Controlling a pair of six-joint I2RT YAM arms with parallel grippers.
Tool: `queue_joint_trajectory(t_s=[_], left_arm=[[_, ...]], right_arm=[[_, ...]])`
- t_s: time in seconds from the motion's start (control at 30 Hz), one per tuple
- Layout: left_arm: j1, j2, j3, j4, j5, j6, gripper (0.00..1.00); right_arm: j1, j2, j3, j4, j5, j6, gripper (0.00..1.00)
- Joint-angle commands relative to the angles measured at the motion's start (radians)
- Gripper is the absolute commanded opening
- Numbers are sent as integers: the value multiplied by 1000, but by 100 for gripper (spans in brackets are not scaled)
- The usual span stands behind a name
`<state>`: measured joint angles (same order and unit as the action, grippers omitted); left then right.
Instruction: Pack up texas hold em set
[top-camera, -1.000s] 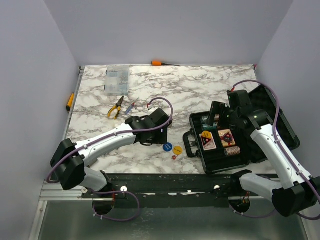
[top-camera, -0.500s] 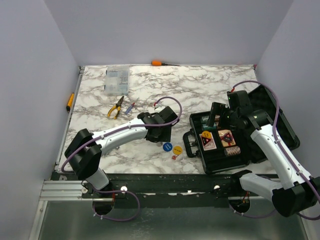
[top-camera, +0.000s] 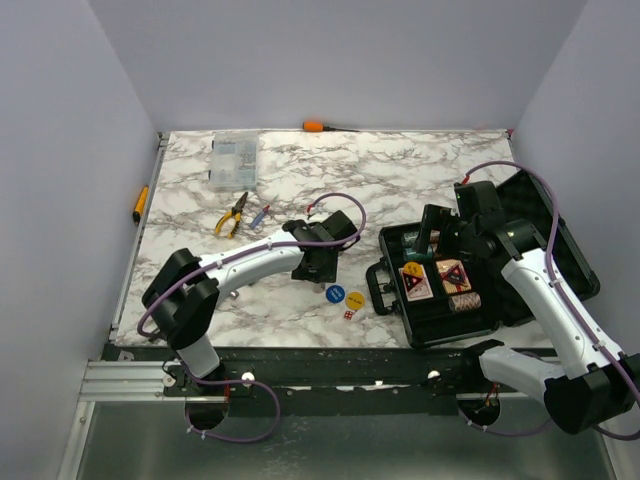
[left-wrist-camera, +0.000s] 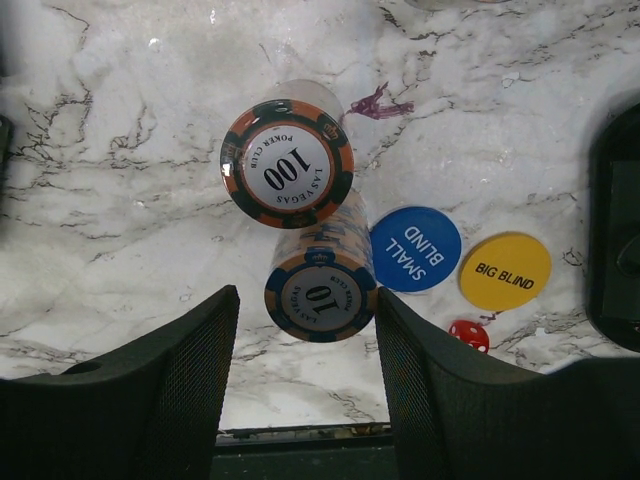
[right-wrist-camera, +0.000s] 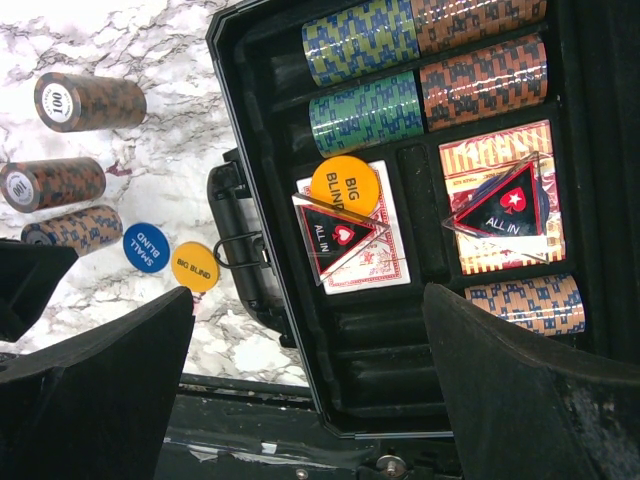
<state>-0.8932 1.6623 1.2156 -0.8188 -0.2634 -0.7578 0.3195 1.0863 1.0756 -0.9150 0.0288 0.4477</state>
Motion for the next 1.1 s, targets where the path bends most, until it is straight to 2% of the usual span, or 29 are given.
queue_joint_trajectory(t_s=[0.0, 0.13, 0.47, 0.7, 0.9, 1.07], left_arm=[[12, 19, 26, -20, -9, 15, 57], [20, 29, 31, 2, 14, 36, 56], [28, 52, 35, 17, 56, 44, 44], [28, 40, 4, 27, 72, 31, 44], [28, 33, -23, 46, 83, 36, 52], [28, 37, -34, 61, 93, 38, 45]], right_arm=[[4, -8, 14, -17, 14, 1, 100], [3, -8, 16, -19, 9, 5, 100], [3, -14, 17, -27, 14, 10, 100], [4, -23, 11, -26, 16, 19, 100], [4, -23, 13, -25, 15, 24, 100], [3, -29, 2, -25, 9, 32, 100]])
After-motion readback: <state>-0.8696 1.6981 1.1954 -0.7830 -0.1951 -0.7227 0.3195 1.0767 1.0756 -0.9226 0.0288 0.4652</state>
